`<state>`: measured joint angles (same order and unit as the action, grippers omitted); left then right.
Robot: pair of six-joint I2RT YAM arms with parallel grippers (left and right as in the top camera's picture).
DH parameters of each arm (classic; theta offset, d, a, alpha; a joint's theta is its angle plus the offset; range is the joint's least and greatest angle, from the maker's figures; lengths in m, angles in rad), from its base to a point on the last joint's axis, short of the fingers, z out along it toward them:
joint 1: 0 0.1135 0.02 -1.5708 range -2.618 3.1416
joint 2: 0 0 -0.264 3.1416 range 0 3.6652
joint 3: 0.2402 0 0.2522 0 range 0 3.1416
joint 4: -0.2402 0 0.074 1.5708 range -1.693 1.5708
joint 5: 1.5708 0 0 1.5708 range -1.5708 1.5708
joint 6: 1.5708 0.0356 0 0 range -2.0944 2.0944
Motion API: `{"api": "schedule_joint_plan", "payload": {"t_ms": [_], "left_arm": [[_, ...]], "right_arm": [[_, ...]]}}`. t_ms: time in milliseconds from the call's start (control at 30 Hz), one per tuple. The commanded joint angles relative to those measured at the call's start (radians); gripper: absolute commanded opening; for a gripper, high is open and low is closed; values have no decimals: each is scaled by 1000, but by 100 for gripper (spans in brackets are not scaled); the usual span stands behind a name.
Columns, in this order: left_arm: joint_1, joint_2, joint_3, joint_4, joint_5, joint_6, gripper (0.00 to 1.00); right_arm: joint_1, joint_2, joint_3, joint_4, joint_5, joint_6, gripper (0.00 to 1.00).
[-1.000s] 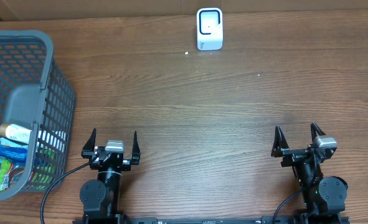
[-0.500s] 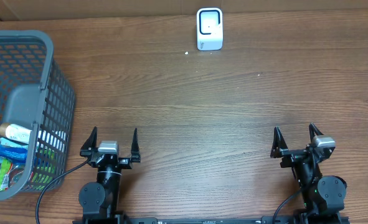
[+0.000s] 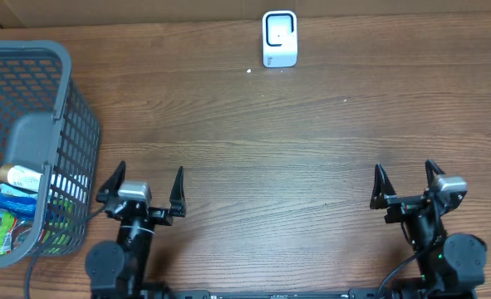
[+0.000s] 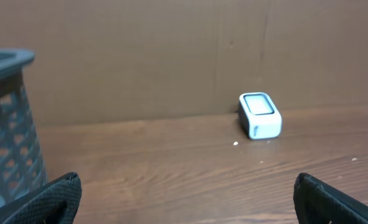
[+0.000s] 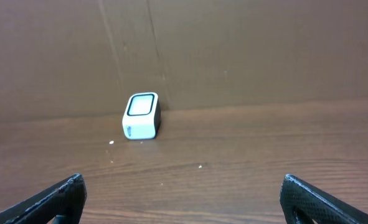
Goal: Scan the item barcode
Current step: 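Reach the left gripper into the basket and grasp the blue snack bar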
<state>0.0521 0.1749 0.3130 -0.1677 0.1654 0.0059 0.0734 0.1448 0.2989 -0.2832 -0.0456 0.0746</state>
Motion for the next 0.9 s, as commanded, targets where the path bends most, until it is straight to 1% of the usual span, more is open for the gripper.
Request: {"api": "schedule_joint_plan", "payload": {"t_ms": [0, 167, 267, 433, 467, 567, 667, 733, 867], "left_arm": [[-7, 108, 126, -33, 57, -2, 100], [-7, 307, 328, -133, 72, -2, 99], [-7, 435, 495, -248, 72, 2, 100], [-7, 678, 865, -530, 96, 70, 100], [-7, 740, 967, -610, 95, 88, 100], [-7, 873, 1203, -796, 103, 90, 100], [-7, 971, 1380, -948, 144, 92, 100], [-7, 1010, 1431, -987, 157, 90, 100], [-6, 1048, 1440, -990, 285, 91, 99]], "right_arm": [[4, 104, 132, -26, -9, 2, 100], [4, 303, 342, -102, -89, 3, 100], [4, 434, 500, -197, -142, 3, 100], [4, 633, 761, -379, -210, 3, 100], [4, 679, 826, -429, -221, 3, 100], [4, 801, 999, -580, -240, 3, 100], [4, 900, 1131, -702, -239, 2, 100], [4, 947, 1175, -738, -230, 3, 100], [4, 999, 1181, -742, -275, 3, 100]]}}
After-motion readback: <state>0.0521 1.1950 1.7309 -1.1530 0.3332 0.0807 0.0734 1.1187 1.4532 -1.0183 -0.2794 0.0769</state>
